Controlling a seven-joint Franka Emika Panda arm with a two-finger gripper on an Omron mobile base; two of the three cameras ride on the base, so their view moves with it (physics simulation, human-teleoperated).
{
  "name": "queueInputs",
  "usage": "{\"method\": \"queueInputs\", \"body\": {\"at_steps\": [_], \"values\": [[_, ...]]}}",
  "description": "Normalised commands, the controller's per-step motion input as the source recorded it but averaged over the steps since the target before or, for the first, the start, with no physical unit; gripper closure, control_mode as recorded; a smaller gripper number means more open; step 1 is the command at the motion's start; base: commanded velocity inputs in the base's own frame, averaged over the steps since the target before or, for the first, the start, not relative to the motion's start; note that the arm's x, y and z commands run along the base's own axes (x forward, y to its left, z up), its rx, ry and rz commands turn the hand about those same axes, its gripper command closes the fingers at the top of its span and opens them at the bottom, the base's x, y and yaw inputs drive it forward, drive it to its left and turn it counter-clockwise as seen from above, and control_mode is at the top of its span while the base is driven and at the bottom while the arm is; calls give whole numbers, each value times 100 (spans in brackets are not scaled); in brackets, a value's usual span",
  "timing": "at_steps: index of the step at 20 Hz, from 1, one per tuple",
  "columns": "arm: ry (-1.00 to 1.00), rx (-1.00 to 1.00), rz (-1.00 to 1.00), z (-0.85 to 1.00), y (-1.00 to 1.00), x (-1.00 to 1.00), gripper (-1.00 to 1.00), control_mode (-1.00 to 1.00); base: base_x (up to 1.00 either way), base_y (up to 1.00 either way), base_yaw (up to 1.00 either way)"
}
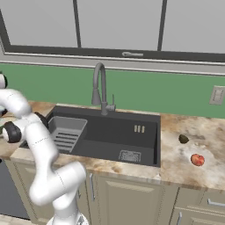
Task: There is a mixed pile of frozen fruits and vegetables on the counter. Locate all the frozen vegetables and place the items in a bowl on the counter. Take all the frozen fruits and defrost them in a running sink.
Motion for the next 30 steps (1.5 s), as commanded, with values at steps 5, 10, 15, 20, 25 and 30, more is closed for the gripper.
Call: {"method": "queueInputs", "body": {"at_steps": [5, 10, 15, 20, 25, 30], "values": [[5, 2, 0, 50, -74, -59, -100, -100, 0, 0, 0], [9, -7, 1, 48, -69, -57, -100, -100, 0, 0, 0], [17, -17, 0, 24, -81, -39, -100, -100, 0, 0, 0], [23, -16, 0, 1, -89, -36, -100, -100, 0, 0, 0], [10, -3, 0, 5, -98, -39, -100, -100, 0, 0, 0], [-17, 35, 6, 1, -85, -15, -100, -100, 0, 0, 0]]}}
